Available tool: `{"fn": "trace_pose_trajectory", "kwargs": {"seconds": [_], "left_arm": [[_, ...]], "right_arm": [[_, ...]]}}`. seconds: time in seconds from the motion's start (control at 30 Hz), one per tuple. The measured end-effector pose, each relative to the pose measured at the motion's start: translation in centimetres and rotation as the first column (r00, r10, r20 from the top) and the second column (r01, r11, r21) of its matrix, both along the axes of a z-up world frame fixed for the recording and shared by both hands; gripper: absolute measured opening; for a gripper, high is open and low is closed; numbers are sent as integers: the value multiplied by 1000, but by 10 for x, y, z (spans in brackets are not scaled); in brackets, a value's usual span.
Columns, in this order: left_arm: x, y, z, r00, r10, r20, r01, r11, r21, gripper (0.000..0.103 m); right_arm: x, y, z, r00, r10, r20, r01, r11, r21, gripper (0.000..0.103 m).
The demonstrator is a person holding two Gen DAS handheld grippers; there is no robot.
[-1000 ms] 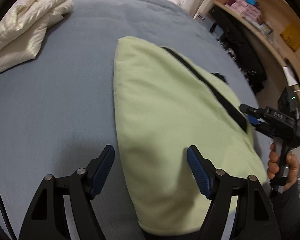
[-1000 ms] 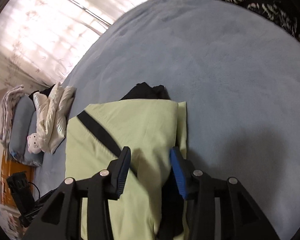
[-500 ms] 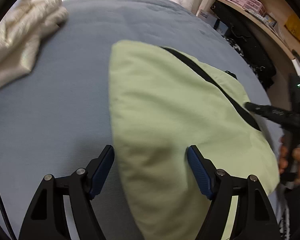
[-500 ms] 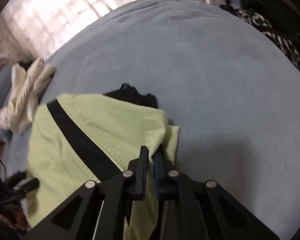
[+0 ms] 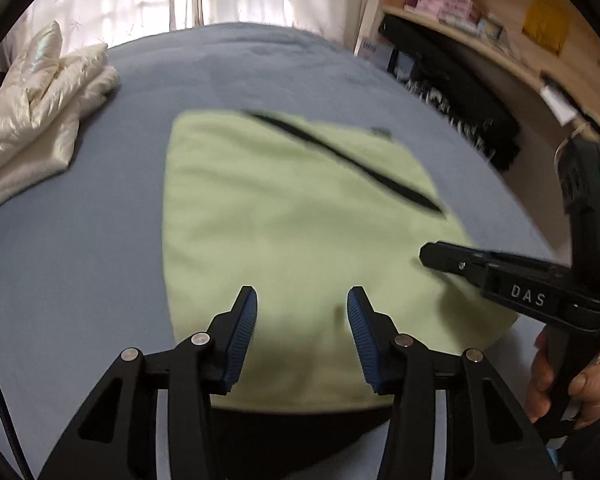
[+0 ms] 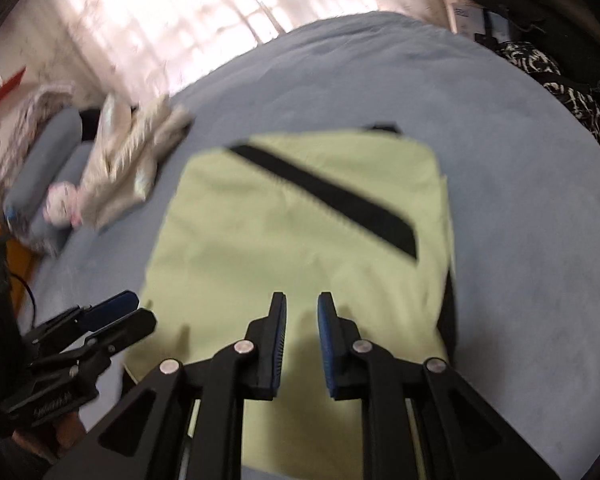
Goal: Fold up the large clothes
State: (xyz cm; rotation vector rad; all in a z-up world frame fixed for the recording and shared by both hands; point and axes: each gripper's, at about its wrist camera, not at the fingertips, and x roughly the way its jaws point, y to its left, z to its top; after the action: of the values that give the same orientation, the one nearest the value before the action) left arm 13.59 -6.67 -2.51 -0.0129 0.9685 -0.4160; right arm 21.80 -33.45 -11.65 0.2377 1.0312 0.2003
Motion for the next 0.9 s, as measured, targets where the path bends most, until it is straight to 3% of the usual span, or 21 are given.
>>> {"fn": "trace_pose_trajectory", "kwargs": {"seconds": [0.13,0.17,0.2,0.4,0.7,0.9], "left_arm": [[-19,-1,-13,995,16,103,-30,990,136,40],[-21,1,-14,993,20,116,-38,987,156,40],[-24,5,-14,992,27,119,-47,986,162,40],[-21,27,-10,995,83,53,-87,993,83,40],[-26,38,3,991,135,-24,-134,991,29,40],[-40,43,18,988,149,-30,-149,989,4,42]], "right_arm": [[-22,-29,-16,997,-80,4,80,993,-88,9],[-30,-41,-17,996,-94,5,94,994,-48,0],[-38,-52,-17,994,-108,-2,108,994,-3,0],[-59,-59,-11,985,-173,13,173,984,-50,4],[-66,-64,-4,974,-225,0,225,974,27,4],[-79,-58,8,974,-226,3,225,972,61,4]]}}
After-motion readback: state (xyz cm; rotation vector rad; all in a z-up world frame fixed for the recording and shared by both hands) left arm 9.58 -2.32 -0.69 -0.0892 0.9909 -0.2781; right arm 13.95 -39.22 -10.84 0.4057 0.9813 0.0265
